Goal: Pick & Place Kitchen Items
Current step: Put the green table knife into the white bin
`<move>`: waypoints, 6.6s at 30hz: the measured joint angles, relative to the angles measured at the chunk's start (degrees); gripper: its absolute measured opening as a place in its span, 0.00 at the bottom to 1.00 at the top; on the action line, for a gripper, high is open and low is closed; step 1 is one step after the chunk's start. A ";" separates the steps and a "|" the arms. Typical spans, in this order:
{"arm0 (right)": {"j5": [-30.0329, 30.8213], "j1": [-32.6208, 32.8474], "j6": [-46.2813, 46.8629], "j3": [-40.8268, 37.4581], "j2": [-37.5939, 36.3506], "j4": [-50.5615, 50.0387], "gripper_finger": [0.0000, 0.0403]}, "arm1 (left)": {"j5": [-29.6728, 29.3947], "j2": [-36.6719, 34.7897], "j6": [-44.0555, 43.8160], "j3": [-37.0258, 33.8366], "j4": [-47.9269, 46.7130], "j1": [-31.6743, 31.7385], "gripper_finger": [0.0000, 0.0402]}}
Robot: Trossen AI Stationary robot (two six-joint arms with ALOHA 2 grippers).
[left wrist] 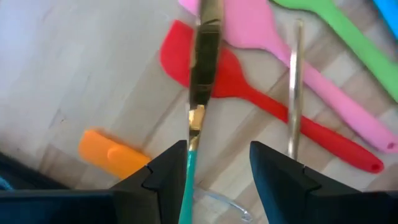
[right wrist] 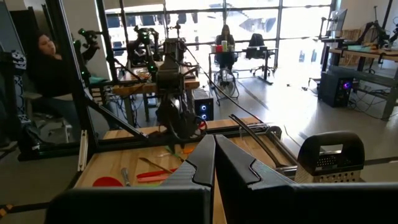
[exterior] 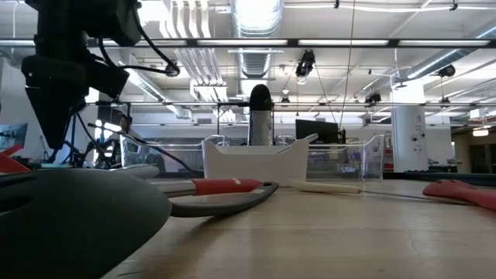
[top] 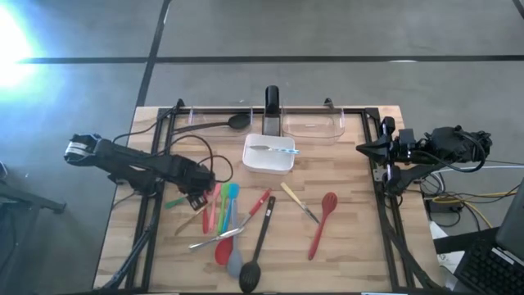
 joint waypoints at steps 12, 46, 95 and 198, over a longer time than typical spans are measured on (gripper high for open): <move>-0.01 0.00 -0.02 0.00 0.00 0.00 0.02 | 6.62 0.00 -0.41 0.00 6.72 -6.05 0.45; 0.01 0.00 0.00 0.00 0.02 0.00 0.02 | -1.89 4.39 3.36 -3.91 -0.78 -4.96 0.35; -30.65 2.19 16.33 2.97 30.93 -1.97 0.05 | -11.47 4.15 8.20 -0.25 8.34 -1.36 0.35; -14.62 4.39 16.55 9.04 36.32 -10.43 0.06 | -13.40 4.15 33.18 14.07 9.19 7.41 0.09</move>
